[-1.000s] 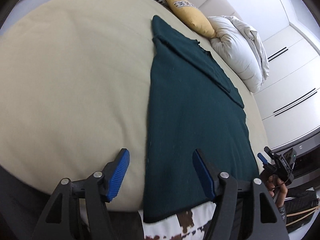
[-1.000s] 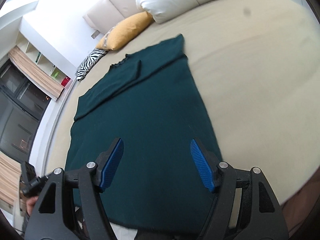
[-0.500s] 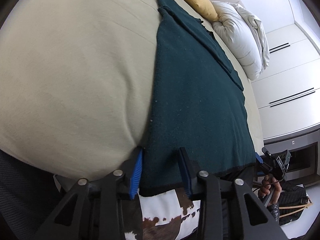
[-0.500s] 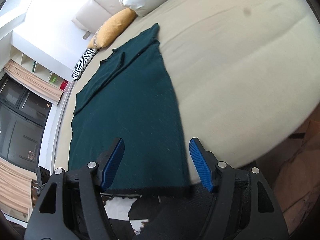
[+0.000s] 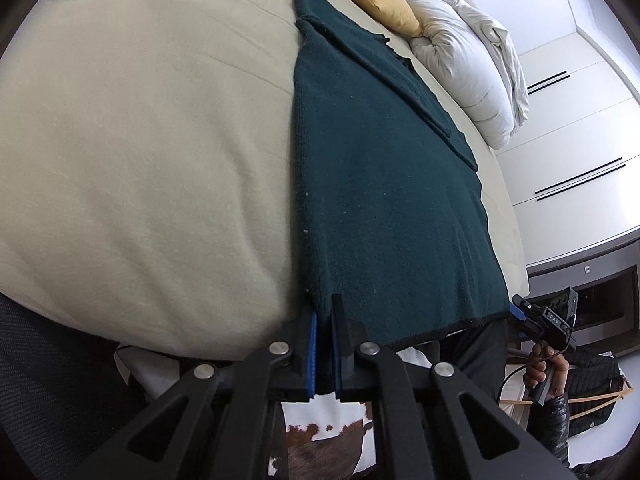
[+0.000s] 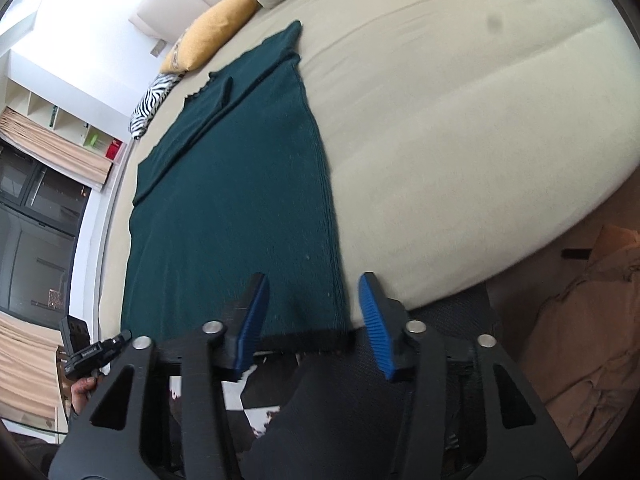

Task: Fold small clothes
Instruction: 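Grasp the sweater hem with the left tool while the right tool grasps the hem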

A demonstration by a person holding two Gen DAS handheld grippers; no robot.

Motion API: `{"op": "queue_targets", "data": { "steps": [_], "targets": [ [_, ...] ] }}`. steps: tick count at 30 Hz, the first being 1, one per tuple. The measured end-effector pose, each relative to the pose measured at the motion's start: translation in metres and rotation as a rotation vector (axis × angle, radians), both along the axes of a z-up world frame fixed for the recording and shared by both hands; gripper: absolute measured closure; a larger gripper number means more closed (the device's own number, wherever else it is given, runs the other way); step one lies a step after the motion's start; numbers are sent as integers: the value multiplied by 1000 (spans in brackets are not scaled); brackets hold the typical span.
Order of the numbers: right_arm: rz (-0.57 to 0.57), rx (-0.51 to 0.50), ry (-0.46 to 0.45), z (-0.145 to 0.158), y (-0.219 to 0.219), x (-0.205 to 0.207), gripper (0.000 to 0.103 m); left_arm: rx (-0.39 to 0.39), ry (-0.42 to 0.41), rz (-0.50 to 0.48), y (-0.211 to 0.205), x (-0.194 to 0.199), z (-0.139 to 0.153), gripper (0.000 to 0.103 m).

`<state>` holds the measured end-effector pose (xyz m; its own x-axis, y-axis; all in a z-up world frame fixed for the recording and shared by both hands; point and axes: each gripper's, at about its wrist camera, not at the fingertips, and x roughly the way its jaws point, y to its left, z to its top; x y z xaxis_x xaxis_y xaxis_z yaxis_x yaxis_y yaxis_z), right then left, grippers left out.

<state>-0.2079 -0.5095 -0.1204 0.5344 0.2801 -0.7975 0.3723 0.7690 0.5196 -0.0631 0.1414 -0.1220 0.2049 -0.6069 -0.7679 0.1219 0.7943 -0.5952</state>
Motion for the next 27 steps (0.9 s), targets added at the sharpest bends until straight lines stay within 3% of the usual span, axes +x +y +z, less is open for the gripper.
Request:
{"op": "queue_targets", "data": {
  "steps": [5, 6, 8, 12, 18, 27],
  "targets": [
    [31, 18, 33, -4, 5, -1, 70, -5, -15, -12, -2, 0, 4, 97],
    [31, 19, 33, -5, 5, -2, 82, -7, -19, -13, -2, -1, 5, 97],
    [33, 13, 41, -5, 7, -1, 94, -45, -39, 0, 1, -1, 9, 97],
    [39, 13, 8, 2, 13, 0, 96, -134, -64, 29, 8, 3, 27, 97],
    [43, 73, -144, 35, 13, 17, 96, -320, -118, 91, 19, 22, 65, 97],
    [-14, 105, -297, 80, -5, 83, 96, -453, -166, 165, 18, 78, 95, 97]
  ]
}}
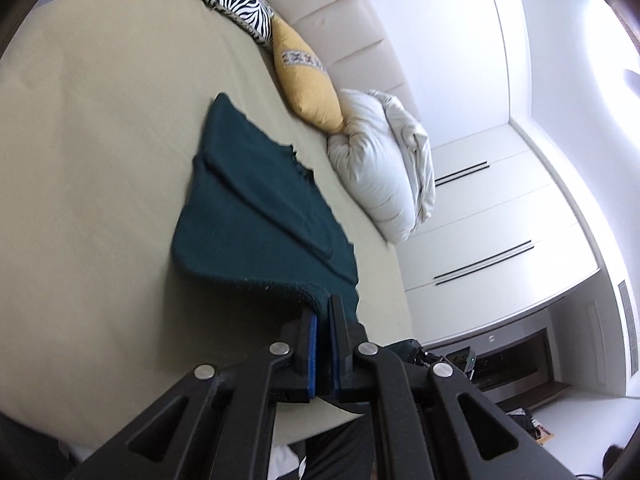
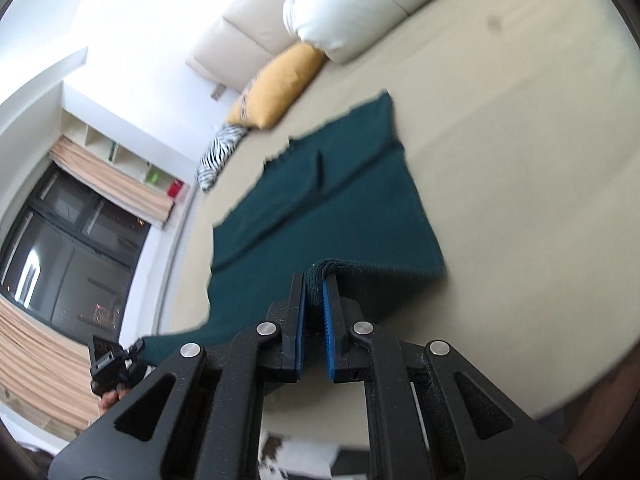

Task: Fold small clothes
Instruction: 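Grasp the sweater hem with the left tool while the right tool grasps the hem, then fold the held hem up toward the collar with both tools and release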

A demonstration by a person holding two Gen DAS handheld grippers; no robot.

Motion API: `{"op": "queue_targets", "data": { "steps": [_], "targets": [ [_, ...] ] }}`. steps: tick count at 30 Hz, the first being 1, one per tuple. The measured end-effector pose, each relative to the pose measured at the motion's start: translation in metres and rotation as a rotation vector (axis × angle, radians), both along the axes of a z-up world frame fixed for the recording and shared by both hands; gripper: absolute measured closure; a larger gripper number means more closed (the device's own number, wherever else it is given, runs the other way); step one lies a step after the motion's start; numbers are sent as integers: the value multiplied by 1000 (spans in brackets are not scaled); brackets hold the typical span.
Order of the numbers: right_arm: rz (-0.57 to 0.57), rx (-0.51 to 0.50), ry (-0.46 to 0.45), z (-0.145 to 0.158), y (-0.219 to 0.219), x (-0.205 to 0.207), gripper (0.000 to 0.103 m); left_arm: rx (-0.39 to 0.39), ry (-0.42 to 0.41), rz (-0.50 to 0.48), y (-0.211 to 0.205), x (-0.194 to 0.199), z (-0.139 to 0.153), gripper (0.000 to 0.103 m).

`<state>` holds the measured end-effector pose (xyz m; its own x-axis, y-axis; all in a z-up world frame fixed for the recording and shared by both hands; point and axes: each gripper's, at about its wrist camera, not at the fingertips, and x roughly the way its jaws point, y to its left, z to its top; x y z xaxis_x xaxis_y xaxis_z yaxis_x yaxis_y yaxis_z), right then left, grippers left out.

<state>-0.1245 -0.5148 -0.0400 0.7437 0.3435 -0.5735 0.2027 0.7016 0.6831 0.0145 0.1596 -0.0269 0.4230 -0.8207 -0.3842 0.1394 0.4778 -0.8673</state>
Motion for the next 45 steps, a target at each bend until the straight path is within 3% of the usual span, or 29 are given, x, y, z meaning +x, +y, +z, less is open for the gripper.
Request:
{"op": "queue_targets", "data": {
  "steps": [6, 14, 27, 33, 34, 35, 37, 38, 39, 40, 45],
  "targets": [
    [-60, -11, -64, 23, -24, 66, 96, -13, 1, 51, -2, 54, 1, 97],
    [-123, -63, -63, 26, -45, 170, 96, 5, -10, 88, -16, 137, -4, 97],
    [-183, -95, 20, -26, -63, 307, 96, 67, 13, 117, -45, 259, -31, 97],
    [-198, -107, 67, -52, -77, 362, 96, 143, 74, 143, -59, 306, -67, 95],
    [-197, -110, 79, -57, -78, 370, 95, 160, 95, 160, -58, 313, -77, 94],
    [-199, -116, 108, -67, -83, 382, 93, 164, 117, 170, -57, 317, -85, 81],
    [-227, -111, 141, -81, -92, 391, 90, 154, 142, 177, -54, 319, -97, 68],
    [-243, -98, 146, -88, -97, 394, 80, 148, 135, 174, -53, 317, -96, 63],
    [-257, -96, 147, -92, -100, 394, 63, 154, 126, 168, -53, 314, -94, 59],
    [-270, -103, 145, -93, -101, 392, 59, 166, 113, 166, -53, 310, -90, 54],
    [-286, -197, 124, -85, -95, 379, 58, 223, 43, 158, -54, 285, -67, 52]
  ]
}}
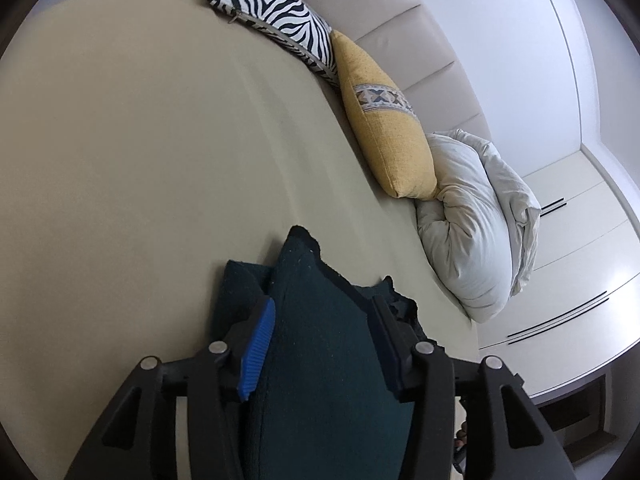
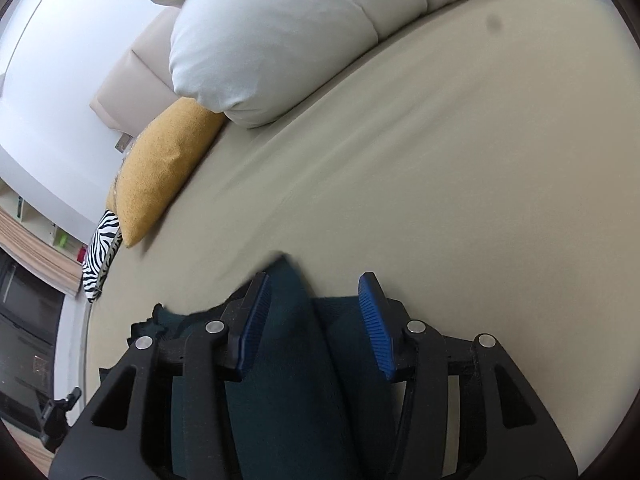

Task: Fold small clothes
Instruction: 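Fold the held hem up toward the collar with both tools and release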

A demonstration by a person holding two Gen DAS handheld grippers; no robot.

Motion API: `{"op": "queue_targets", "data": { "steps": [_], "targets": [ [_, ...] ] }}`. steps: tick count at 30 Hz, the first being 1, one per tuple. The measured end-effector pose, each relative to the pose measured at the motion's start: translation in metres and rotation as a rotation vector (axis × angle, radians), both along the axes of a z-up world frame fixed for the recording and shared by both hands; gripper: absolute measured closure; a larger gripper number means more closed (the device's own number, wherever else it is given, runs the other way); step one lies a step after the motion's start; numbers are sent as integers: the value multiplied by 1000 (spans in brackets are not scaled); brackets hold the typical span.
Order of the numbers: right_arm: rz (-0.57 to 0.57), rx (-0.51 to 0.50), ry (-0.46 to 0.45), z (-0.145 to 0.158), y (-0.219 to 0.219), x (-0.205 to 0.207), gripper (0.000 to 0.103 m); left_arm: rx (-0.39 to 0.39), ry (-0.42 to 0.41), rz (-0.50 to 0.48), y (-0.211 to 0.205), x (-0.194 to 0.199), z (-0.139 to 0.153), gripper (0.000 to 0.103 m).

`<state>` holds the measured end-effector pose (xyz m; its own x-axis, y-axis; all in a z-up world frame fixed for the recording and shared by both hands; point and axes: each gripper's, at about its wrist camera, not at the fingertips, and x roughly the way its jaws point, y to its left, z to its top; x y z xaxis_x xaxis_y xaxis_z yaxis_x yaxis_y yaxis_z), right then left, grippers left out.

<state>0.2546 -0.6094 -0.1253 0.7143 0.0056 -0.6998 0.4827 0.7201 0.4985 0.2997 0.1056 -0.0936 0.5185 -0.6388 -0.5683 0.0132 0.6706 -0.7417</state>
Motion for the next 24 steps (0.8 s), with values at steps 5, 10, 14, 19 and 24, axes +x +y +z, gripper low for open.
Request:
{"op": "queue_targets", "data": {
  "steps": [5, 10, 14, 19, 24],
  "targets": [
    [18, -87, -26, 25, 21, -20, 58, 74, -67, -39, -14, -27, 15, 48],
    [227, -138, -31, 33, 79, -24, 58, 191, -108, -119, -45, -48, 17, 45],
    [333, -135, 20, 9, 111, -14, 58, 344, -110, -145, -60, -51, -4, 45],
    [264, -63, 16, -25, 76, -25, 73, 278, -104, -132, -30, -60, -23, 60],
    [112, -44, -8, -18, 40, -66, 69, 316, -98, -98, -16, -76, -10, 58]
  ]
}}
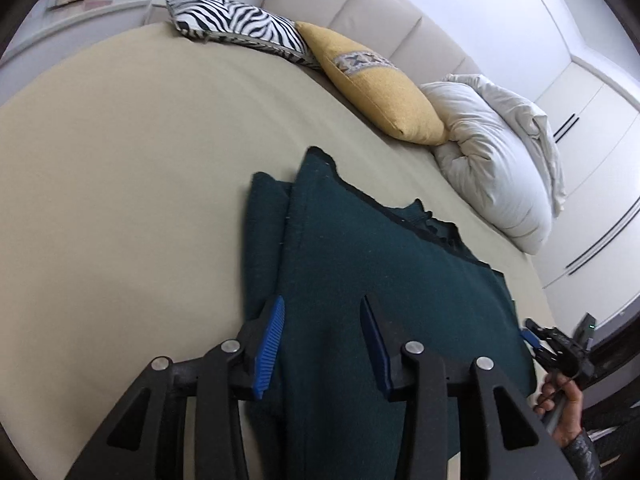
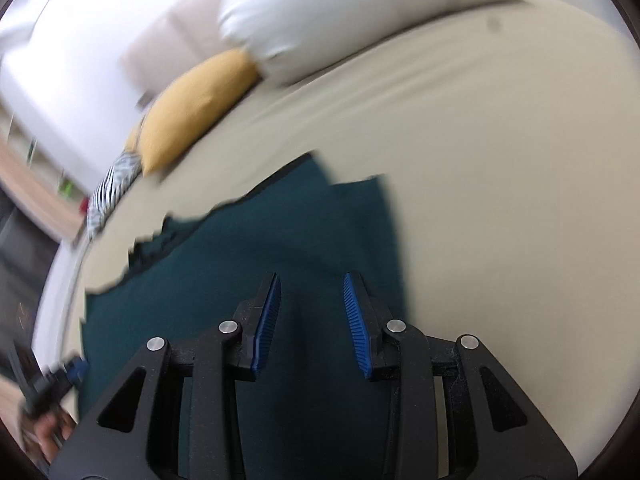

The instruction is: Fold small clothes

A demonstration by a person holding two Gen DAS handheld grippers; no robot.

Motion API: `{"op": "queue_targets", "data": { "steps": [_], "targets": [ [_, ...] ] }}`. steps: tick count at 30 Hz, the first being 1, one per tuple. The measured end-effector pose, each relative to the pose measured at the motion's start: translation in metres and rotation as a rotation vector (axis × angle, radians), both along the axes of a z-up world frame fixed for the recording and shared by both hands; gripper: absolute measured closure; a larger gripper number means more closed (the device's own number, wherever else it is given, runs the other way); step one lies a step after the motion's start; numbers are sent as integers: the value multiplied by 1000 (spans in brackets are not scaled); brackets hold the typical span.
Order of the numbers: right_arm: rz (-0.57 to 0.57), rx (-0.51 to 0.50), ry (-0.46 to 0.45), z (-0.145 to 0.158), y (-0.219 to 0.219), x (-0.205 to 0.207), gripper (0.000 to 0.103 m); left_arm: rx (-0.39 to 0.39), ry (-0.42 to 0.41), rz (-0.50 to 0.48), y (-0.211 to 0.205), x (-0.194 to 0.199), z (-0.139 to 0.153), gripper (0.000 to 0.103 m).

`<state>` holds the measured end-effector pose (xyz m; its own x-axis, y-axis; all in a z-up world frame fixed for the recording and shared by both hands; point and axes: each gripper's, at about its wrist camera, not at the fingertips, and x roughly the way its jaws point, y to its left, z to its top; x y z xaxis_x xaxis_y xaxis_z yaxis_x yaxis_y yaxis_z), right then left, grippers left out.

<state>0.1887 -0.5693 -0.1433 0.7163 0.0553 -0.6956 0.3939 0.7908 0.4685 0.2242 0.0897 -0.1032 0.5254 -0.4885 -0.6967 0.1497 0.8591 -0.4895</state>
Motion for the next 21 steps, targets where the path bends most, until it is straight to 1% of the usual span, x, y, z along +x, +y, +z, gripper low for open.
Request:
{"op": "queue_targets", "data": {
  "steps": [1, 2, 3, 5, 6, 7, 8, 9, 11, 12, 13, 14, 15, 16, 17, 18, 19, 21],
  "targets": [
    [-36, 24, -12, 2, -6, -8, 68, 25, -17, 6, -1, -7, 7, 56],
    [-84, 9, -5, 7, -6, -17, 67, 37, -30, -7, -5, -13, 13, 54],
    [-91, 11, -21, 13, -3, -23, 67, 58, -54, -23, -13, -19, 21, 54],
    [-23, 78, -74, 20, 14, -29, 67, 96, -98, -84, -38, -33, 34, 50],
    [42, 119, -97, 24, 31, -26, 67, 116, -113, -115, -51, -38, 38, 49],
    [96, 145, -107, 23, 42, -18, 67, 152, -134, -153, -70, -44, 41, 47],
    [210, 190, -109, 22, 73, -9, 67, 181, -143, -172, -81, -48, 41, 46],
    [277, 214, -103, 21, 91, -5, 67, 210, -141, -187, -92, -50, 37, 46],
    [429, 264, -79, 12, 140, 7, 67, 252, -104, -188, -100, -50, 22, 46],
    [474, 280, -63, 5, 157, 10, 67, 269, -76, -178, -99, -48, 13, 46],
    [510, 292, -36, -4, 170, 14, 67, 284, -44, -160, -94, -46, 0, 48],
    [518, 286, 12, -19, 179, 16, 68, 271, -48, -156, -88, -47, -5, 51],
    [502, 282, 36, -26, 180, 17, 70, 264, -57, -156, -82, -49, -7, 51],
    [483, 303, 44, -36, 176, 14, 72, 267, -62, -160, -77, -52, -8, 51],
    [464, 351, 19, -44, 164, 9, 73, 274, -66, -164, -76, -54, -8, 51],
    [436, 378, 0, -48, 153, 3, 74, 292, -71, -170, -78, -56, -8, 51],
    [391, 396, -17, -50, 136, -6, 75, 311, -77, -176, -80, -58, -9, 51],
    [312, 425, -37, -54, 107, -21, 78, 323, -79, -170, -81, -60, -10, 51]
  ]
}}
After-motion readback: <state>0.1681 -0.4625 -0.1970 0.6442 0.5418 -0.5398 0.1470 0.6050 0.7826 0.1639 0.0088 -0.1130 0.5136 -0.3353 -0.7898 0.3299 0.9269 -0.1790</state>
